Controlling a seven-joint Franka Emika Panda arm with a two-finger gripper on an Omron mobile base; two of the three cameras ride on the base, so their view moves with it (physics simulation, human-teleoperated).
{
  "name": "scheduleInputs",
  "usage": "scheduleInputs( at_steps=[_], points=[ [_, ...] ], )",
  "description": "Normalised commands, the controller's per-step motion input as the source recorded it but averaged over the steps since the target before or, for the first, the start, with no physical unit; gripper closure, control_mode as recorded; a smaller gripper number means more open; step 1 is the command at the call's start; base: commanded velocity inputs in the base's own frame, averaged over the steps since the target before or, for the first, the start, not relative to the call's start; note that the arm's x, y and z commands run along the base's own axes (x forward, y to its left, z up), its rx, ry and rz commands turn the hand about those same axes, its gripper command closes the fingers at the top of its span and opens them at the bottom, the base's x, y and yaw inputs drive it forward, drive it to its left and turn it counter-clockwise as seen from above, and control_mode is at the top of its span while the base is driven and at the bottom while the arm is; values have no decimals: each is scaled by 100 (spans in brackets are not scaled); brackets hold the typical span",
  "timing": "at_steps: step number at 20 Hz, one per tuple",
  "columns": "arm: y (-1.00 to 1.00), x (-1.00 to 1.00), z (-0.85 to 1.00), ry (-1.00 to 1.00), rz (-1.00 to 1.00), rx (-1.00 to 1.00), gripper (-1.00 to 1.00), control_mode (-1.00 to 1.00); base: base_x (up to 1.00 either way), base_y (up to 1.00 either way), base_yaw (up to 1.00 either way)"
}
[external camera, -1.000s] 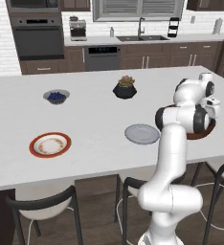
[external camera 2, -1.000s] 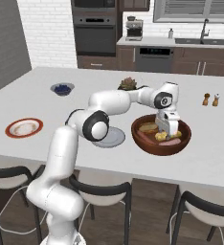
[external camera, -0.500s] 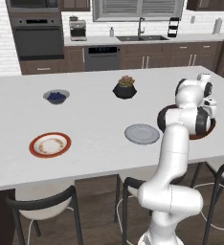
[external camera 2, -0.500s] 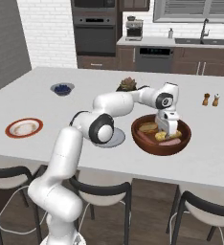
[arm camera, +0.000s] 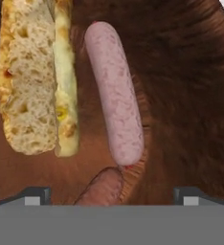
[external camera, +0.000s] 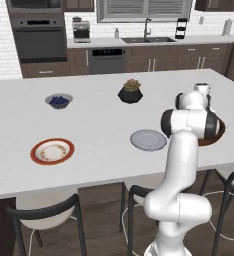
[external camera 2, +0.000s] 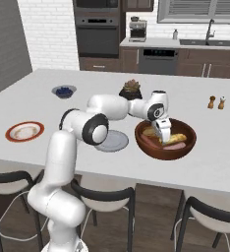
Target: Place one bun and one sausage from the bowl on each plate.
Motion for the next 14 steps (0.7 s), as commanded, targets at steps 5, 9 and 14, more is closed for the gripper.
scheduleInputs(
  at_steps=[5, 9, 14],
  points=[
    [0, 7, -12, -8, 1, -2, -100, -100, 0, 0, 0],
    [-6, 7, 11, -6, 1, 2, -100, -100, 0, 0, 0],
    [-14, 11, 29, -3, 1, 3, -100, -100, 0, 0, 0]
  ],
)
